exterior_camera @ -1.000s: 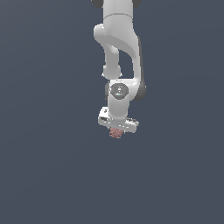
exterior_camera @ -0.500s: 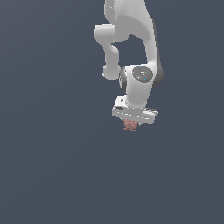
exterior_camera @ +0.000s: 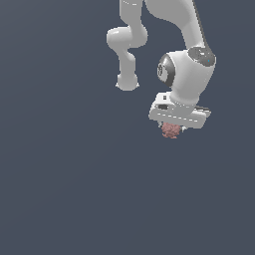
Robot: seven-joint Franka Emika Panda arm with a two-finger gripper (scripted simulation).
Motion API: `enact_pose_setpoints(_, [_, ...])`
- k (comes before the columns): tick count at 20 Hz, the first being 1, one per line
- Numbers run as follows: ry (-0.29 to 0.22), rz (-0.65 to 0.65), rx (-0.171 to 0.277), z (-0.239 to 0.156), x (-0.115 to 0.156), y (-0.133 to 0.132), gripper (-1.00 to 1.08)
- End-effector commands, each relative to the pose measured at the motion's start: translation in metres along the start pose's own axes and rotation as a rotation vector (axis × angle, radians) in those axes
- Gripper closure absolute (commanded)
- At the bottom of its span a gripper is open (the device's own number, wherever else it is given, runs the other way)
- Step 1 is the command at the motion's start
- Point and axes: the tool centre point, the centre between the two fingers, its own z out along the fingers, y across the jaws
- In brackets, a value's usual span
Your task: Pick up the object and move it to a goal position.
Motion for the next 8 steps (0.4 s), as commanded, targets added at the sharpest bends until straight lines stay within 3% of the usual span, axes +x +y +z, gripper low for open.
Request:
enact_pose_setpoints(1, [-0.001, 0.002, -0.001, -0.011, -0.005, -0.012, 1.08])
enact_pose_setpoints(8, [-0.001, 0.002, 0.000, -0.022, -0.009, -0.025, 1.08])
